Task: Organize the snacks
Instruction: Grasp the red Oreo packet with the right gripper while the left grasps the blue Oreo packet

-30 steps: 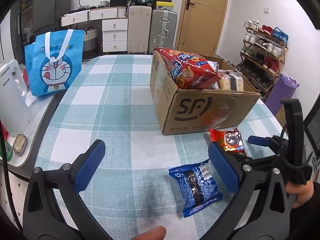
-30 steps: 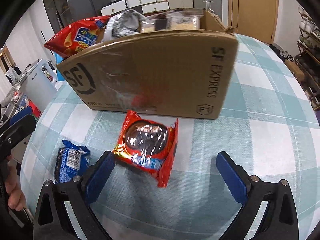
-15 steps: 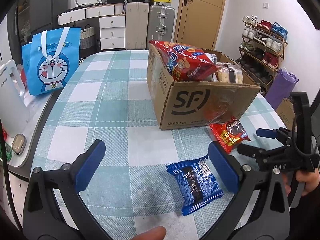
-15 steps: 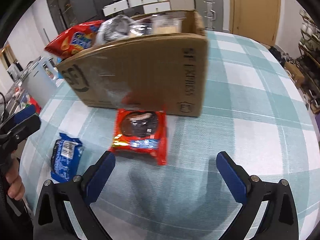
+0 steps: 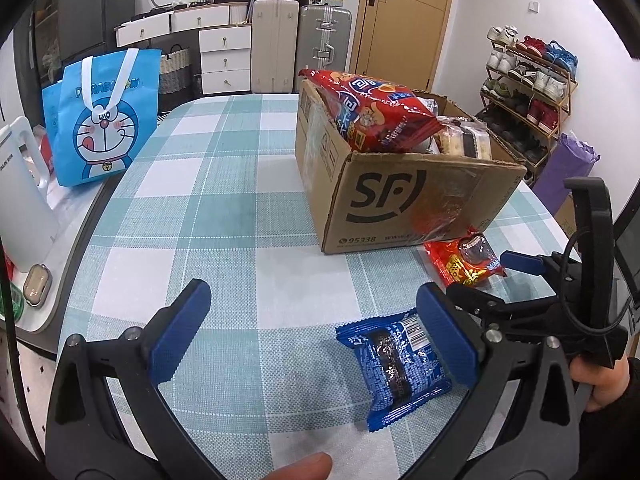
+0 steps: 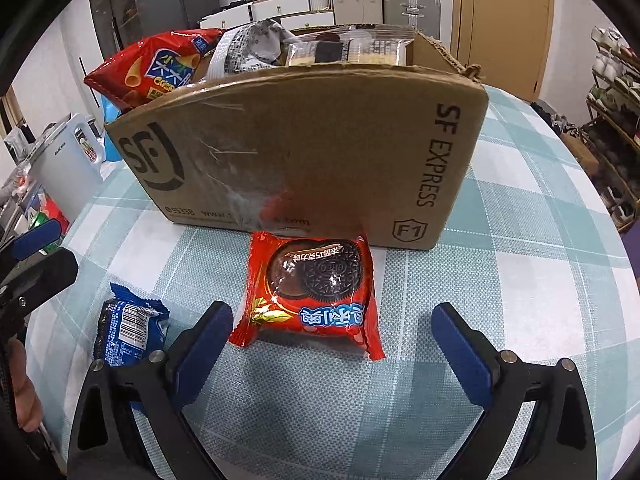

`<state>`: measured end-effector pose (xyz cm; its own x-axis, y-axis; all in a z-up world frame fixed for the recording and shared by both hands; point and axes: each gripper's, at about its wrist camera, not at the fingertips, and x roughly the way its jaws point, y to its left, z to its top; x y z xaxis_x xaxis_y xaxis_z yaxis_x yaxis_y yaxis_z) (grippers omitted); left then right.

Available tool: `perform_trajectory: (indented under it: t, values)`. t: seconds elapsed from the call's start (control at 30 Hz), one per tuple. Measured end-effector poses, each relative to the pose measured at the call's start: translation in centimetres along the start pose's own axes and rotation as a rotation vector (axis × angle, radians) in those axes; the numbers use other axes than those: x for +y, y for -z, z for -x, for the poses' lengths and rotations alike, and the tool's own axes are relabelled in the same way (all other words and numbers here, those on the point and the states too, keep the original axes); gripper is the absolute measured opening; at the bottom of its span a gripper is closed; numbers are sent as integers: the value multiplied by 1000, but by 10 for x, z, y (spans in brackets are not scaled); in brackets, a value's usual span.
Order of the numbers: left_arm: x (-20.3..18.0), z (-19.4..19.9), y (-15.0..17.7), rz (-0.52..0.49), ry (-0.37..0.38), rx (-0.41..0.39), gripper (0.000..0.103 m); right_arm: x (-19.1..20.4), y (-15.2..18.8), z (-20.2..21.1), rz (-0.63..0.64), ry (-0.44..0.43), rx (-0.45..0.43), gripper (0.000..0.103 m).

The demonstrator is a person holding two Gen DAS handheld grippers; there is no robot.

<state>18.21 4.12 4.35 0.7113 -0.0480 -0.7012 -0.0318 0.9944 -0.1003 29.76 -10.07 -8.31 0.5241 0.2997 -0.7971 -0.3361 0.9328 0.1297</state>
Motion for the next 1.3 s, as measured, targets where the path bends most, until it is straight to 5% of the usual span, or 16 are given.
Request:
perform_trajectory:
  t: [0.3,0.57,1.3]
  values:
    - [0,-1,1,-4,-1,5,103,11,3,10,49,-12,-12,67]
    - [-3,-3,2,-13,0,13,103,5,1,17,65,-24,-13,51]
    - [-43,-10,19,-148,54,108,103,0,4,67,71,-83,-126,50]
